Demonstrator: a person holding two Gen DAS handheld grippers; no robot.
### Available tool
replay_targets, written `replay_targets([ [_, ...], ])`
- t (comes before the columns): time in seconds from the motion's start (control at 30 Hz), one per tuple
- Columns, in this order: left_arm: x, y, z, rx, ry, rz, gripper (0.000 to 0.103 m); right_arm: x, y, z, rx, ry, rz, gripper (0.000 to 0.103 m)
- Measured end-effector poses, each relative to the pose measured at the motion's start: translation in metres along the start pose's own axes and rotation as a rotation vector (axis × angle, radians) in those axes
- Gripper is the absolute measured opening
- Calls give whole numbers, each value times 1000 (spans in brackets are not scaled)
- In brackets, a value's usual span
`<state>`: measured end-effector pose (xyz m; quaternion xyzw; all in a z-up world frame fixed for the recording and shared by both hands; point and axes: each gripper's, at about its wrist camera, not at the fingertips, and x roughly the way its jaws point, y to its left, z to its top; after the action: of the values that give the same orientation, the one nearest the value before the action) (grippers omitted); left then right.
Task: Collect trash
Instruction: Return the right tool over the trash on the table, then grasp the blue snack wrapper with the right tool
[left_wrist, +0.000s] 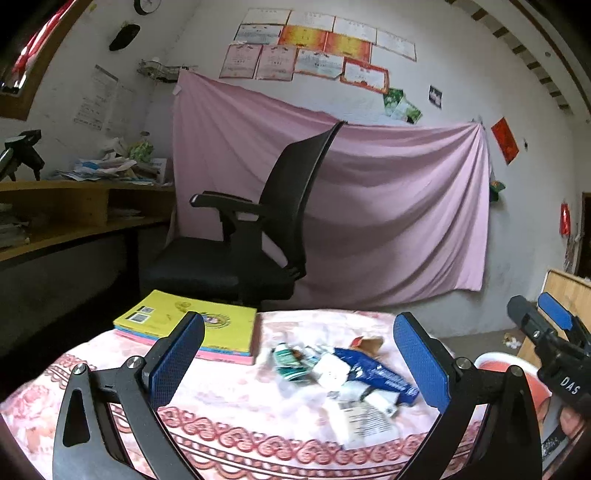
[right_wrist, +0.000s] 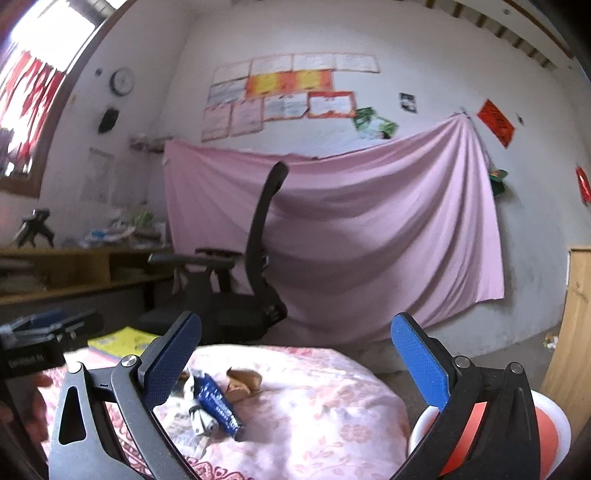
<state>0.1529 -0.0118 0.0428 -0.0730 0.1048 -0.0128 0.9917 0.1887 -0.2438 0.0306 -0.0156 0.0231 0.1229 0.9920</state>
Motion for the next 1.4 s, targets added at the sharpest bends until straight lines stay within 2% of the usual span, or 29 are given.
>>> replay_targets([
  [0.07, 4, 5, -2, 2, 26, 1, 100, 8, 6, -4, -11, 36, 10, 103],
  [0.27, 23, 16, -12, -26, 145, -25, 100, 44, 21, -18, -46, 219, 75, 103],
  [0.4, 34, 16, -18, -45, 236, -62, 99, 63, 24, -28, -32, 343, 141, 85],
  [0.47, 38, 14, -20, -47, 270, -84, 98, 70, 22, -33, -14, 395, 160, 83],
  [0.53, 41, 12, -23, -43, 293, -93, 97, 73, 20, -36, 2, 424, 170, 72],
  [0.67, 48, 10, -27, -45, 337, -108, 90, 76, 14, -39, 44, 467, 186, 63],
  [0.73, 51, 11, -29, -55, 353, -116, 87, 78, 12, -39, 55, 485, 195, 55],
  [0.93, 62, 14, -34, -87, 427, -161, 70, 84, 15, -43, 55, 539, 214, 45],
  [1.03, 66, 15, -37, -102, 463, -190, 64, 88, 16, -45, 52, 560, 221, 40],
  [1.17, 71, 13, -42, -111, 502, -204, 64, 92, 21, -48, 39, 591, 232, 30],
  [1.4, 75, 13, -47, -123, 542, -227, 54, 98, 29, -54, 9, 642, 268, 16],
])
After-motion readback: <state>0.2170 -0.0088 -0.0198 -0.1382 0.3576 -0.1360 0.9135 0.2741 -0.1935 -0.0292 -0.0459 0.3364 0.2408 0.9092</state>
